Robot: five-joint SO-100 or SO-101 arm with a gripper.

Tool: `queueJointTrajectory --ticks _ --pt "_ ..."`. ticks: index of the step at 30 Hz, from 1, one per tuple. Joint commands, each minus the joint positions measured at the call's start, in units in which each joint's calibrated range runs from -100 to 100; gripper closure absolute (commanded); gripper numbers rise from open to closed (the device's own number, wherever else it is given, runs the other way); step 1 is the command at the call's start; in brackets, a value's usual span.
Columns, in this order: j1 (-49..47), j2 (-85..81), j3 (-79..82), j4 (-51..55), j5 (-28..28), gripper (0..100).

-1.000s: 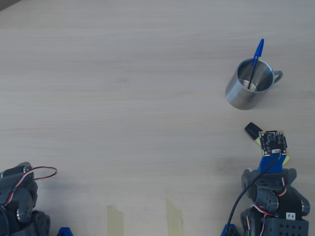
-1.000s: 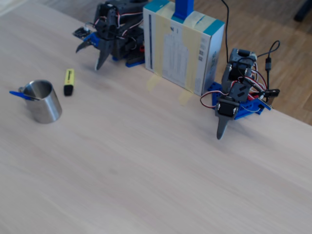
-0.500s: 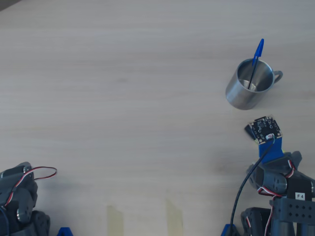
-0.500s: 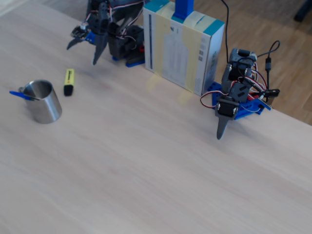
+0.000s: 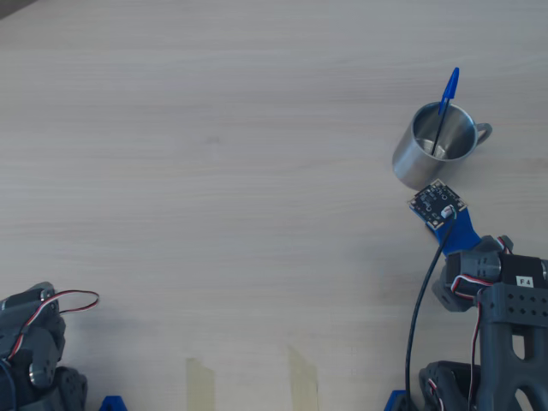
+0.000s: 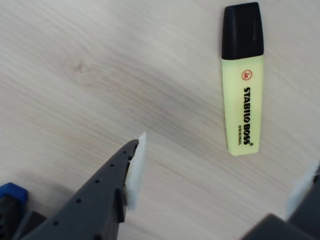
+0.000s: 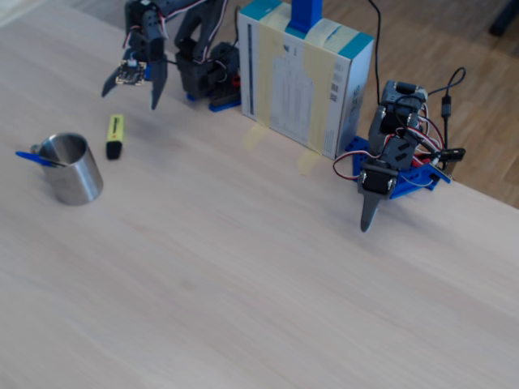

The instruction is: Grab the yellow pen and put it in the silver cup.

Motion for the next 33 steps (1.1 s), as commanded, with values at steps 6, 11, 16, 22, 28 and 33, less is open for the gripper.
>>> queueJointTrajectory --ticks 6,11,16,22,28,33 --pt "-3.26 6.88 -8.89 0.02 4.27 56" --pt "-5.79 11.71 -13.16 -0.07 6.15 56" --pt "-7.19 17.86 -16.51 -0.24 6.15 56" --pt "-6.93 24.51 -17.24 -0.75 6.09 56" --pt "-5.44 27.08 -16.60 -1.18 5.63 56" --pt "-5.18 27.25 -13.52 -4.10 5.57 56"
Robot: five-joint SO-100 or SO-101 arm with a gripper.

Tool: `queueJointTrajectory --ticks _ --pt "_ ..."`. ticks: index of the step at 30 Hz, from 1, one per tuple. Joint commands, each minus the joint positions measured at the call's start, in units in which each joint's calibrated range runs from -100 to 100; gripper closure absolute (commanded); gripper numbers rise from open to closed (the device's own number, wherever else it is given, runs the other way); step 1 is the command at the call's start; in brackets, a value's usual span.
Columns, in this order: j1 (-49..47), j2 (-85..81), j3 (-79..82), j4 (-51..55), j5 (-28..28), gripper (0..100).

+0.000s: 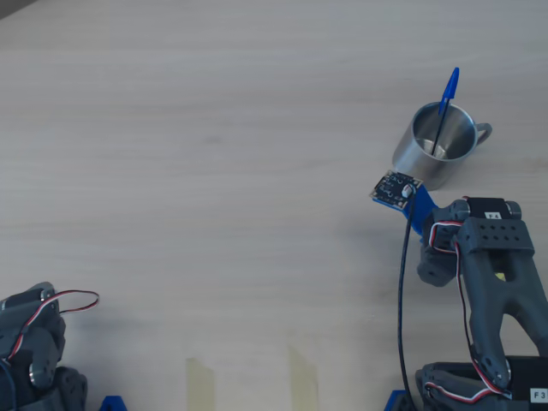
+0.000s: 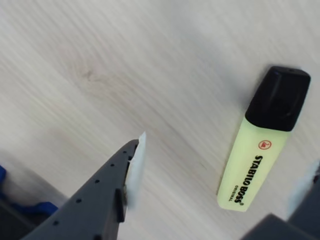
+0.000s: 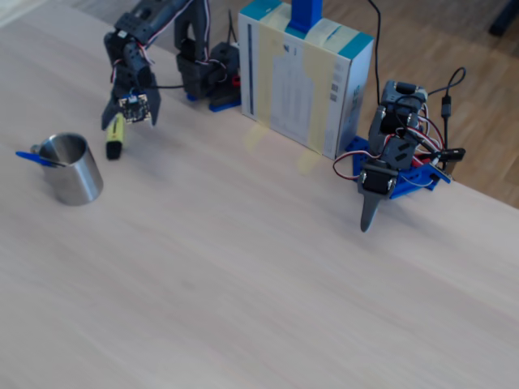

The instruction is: Grab the yellow pen and put it in the silver cup.

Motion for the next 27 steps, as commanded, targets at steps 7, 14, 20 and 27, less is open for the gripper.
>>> queueJointTrajectory --ticks 7,14,20,27 --pt "5.50 -1.09 6.71 -4.31 -1.26 56" --pt "7.85 -0.51 6.71 -5.60 -1.26 56" --pt "10.47 -0.09 8.80 -9.72 -1.26 56" --pt "11.87 -0.09 11.79 -13.06 -1.26 56"
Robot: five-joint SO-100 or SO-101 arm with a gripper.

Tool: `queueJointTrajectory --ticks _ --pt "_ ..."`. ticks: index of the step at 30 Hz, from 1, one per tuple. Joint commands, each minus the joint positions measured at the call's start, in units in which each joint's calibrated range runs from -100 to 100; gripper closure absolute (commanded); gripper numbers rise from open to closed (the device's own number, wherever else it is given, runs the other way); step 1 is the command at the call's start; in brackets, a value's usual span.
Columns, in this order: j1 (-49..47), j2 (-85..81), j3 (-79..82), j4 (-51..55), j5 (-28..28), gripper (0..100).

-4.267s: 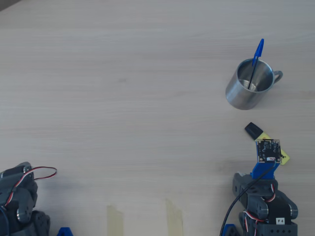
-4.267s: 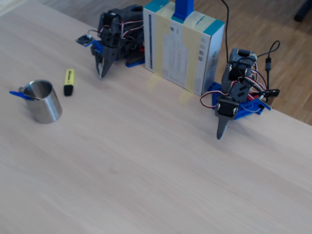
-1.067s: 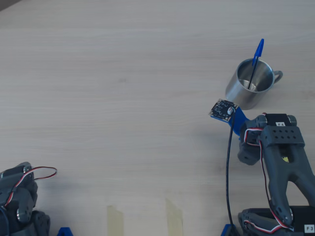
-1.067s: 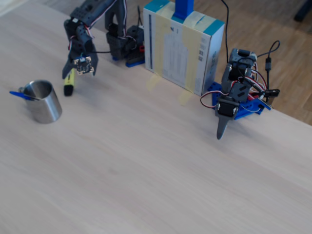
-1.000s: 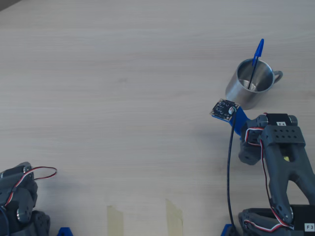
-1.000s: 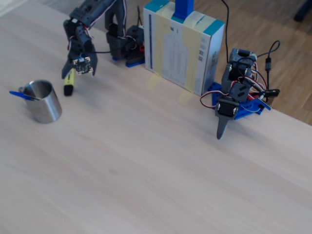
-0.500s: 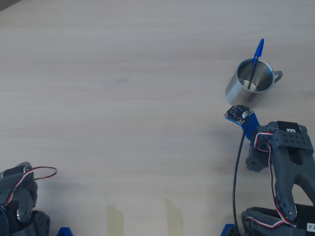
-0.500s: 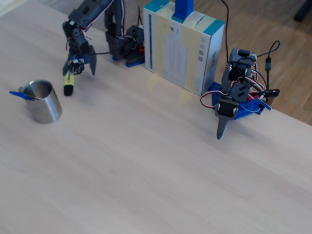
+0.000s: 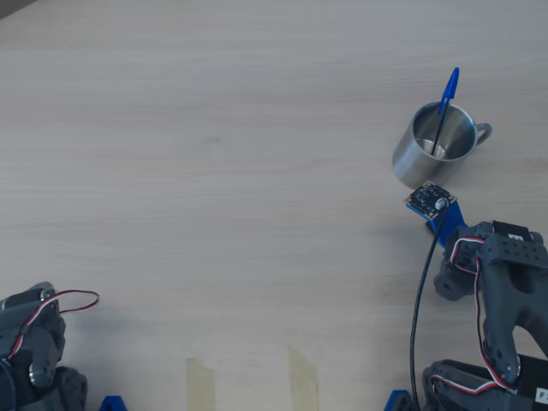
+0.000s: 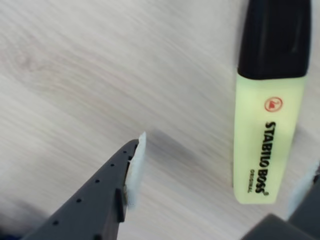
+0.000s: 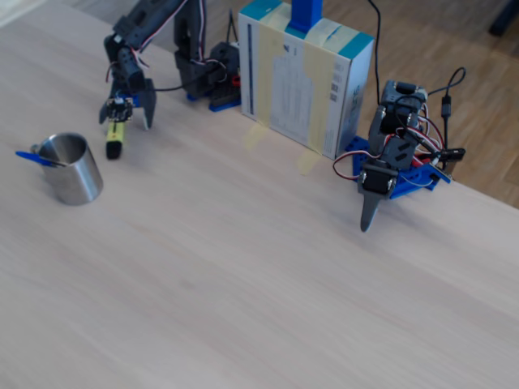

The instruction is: Grab the yellow pen and put it in the silver cup.

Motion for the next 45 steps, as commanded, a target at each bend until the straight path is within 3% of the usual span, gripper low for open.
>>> queueJointTrajectory --ticks 1,11,45 --pt "1.08 -0.18 -0.11 -0.70 -0.23 56" --pt "1.08 -0.10 1.61 -4.99 -0.18 56" --pt "6.67 8.30 -6.28 -3.11 -0.08 56"
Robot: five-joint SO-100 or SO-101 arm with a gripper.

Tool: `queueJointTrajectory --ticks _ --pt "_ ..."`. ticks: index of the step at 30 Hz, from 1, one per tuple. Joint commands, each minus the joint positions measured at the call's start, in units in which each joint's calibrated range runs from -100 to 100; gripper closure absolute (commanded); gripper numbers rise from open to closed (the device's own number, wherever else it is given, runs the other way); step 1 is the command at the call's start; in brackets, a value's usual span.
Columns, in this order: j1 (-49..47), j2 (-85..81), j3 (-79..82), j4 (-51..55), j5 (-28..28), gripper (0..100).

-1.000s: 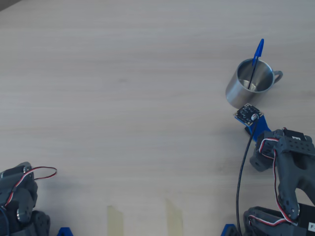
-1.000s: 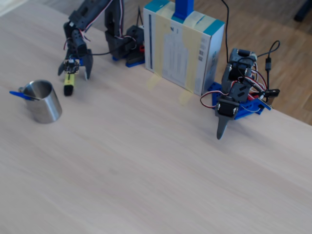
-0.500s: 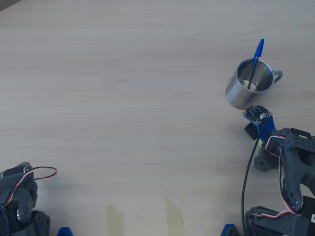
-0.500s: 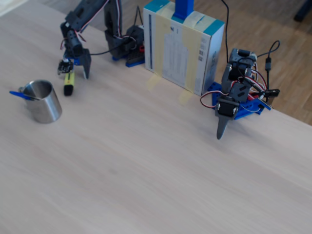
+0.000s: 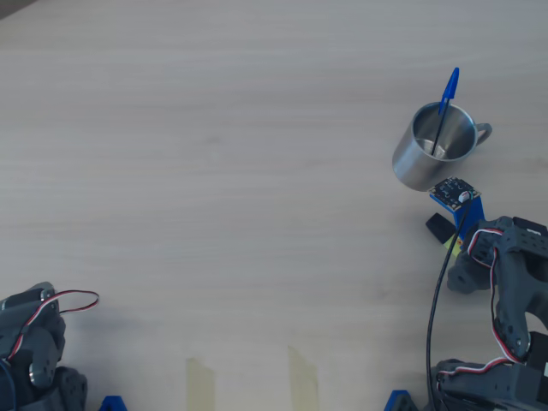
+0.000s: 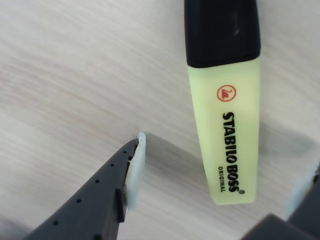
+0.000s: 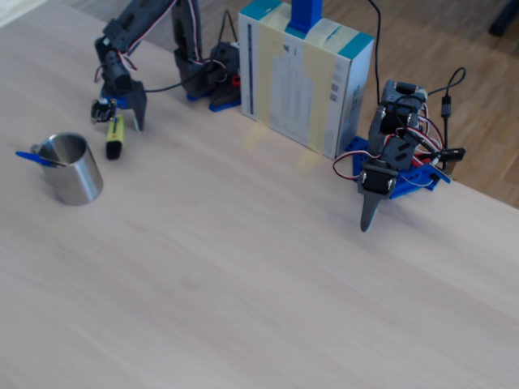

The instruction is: Grab the yellow pen and put it in the silver cup.

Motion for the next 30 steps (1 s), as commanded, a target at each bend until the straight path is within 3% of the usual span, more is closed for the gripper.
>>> queueJointTrajectory --ticks 1,30 --pt "0.31 0.38 -1.68 0.26 -0.28 56" --pt "-2.31 -0.37 -6.12 -3.86 -2.31 56"
